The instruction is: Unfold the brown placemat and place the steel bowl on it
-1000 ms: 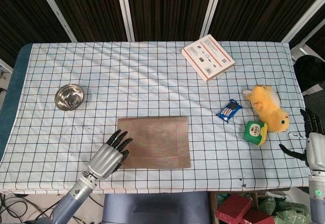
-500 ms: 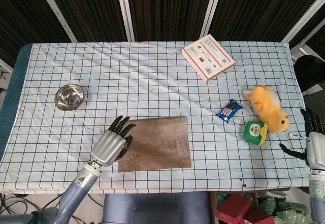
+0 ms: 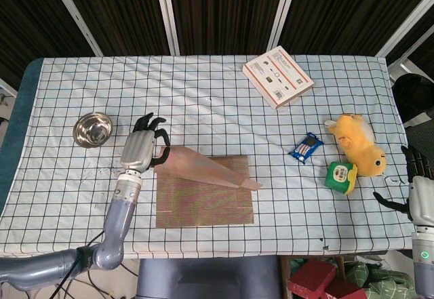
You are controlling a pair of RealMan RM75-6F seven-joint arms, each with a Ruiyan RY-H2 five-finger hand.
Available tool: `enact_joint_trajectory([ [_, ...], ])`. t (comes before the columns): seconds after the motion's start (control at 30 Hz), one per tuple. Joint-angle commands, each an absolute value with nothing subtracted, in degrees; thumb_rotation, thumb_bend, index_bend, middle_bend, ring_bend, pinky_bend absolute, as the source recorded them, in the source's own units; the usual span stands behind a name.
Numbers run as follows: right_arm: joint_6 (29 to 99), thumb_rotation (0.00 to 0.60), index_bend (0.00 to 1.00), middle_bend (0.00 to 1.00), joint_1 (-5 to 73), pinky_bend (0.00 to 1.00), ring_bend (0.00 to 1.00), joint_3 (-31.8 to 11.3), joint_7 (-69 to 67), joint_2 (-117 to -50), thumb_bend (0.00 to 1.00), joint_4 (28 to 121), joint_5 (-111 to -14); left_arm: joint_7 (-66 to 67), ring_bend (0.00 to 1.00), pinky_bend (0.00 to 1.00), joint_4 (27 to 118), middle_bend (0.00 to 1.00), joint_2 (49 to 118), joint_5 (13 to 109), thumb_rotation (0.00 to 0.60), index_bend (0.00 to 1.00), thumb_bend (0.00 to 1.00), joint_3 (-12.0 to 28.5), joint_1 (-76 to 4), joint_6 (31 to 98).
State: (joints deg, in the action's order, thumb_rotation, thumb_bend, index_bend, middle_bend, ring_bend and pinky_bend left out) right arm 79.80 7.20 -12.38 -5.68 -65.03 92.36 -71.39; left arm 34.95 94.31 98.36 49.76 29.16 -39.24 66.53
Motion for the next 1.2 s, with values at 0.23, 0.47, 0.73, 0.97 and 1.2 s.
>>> enact_joint_trajectory([
  [0.23,79.6,0.600,0.00,0.00,7.2,0.16,0.00,-12.6,-5.5,-65.0,0.02,92.5,-70.5,36.2,0.01,0.08,80.4,0.19,101.7,38.5,0.600,0.57,0.44,39.5,-50.6,64.6],
  [0.47,79.2,0.600,0.00,0.00,7.3,0.16,0.00,-12.6,-5.5,-64.9,0.02,92.7,-70.4,38.9,0.00,0.07,71.2,0.18,102.2,33.0,0.600,0.53,0.44,42.0,-56.1,64.0],
  [0.73,79.0,0.600,0.00,0.00,7.3,0.16,0.00,-12.6,-5.3,-64.8,0.02,92.7,-69.9,44.3,0.00,0.00,63.6,0.00,103.1,24.9,0.600,0.04,0.08,41.4,-60.0,63.0],
  [0.97,78.9,0.600,0.00,0.00,7.3,0.16,0.00,-12.5,-5.2,-64.7,0.02,92.8,-70.0,41.9,0.00,0.00,64.7,0.00,101.3,26.4,0.600,0.00,0.08,39.7,-58.5,63.9],
  [1.2,79.2,0.600,0.00,0.00,7.2,0.16,0.00,-12.3,-4.8,-64.7,0.02,92.9,-70.5,38.7,0.00,0.00,78.2,0.00,92.4,32.0,0.600,0.00,0.08,34.4,-50.4,64.8],
])
